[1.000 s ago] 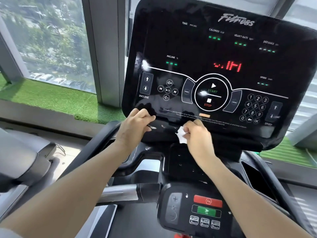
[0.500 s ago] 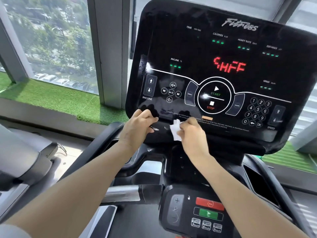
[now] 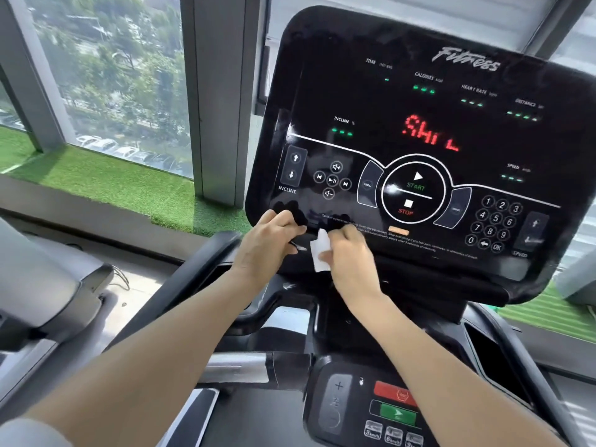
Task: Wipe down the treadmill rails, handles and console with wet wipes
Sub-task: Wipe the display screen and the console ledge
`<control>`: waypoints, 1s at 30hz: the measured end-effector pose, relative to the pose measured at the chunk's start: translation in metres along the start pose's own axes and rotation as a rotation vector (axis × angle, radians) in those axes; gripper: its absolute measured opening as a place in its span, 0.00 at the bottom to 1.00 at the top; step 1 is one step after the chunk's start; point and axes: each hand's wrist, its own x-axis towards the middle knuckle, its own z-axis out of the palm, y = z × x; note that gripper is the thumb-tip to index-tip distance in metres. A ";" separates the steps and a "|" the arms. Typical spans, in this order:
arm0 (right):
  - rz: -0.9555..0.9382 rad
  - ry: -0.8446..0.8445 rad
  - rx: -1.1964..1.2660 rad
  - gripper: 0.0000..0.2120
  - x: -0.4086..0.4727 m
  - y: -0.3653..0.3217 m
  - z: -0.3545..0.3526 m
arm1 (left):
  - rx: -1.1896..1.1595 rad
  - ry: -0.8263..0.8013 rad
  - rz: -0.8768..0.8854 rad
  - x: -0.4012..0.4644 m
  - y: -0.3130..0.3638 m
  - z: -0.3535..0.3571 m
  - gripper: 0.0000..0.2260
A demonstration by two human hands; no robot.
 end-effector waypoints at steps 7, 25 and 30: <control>0.022 0.008 0.093 0.10 0.006 -0.002 0.004 | -0.164 0.013 -0.126 -0.005 -0.004 -0.006 0.20; -0.451 0.053 -0.071 0.19 -0.017 0.034 0.003 | -0.520 0.056 -0.342 -0.017 -0.016 0.002 0.19; -0.509 0.126 -0.078 0.09 0.008 -0.014 0.019 | -0.503 0.036 -0.316 -0.014 -0.016 0.001 0.20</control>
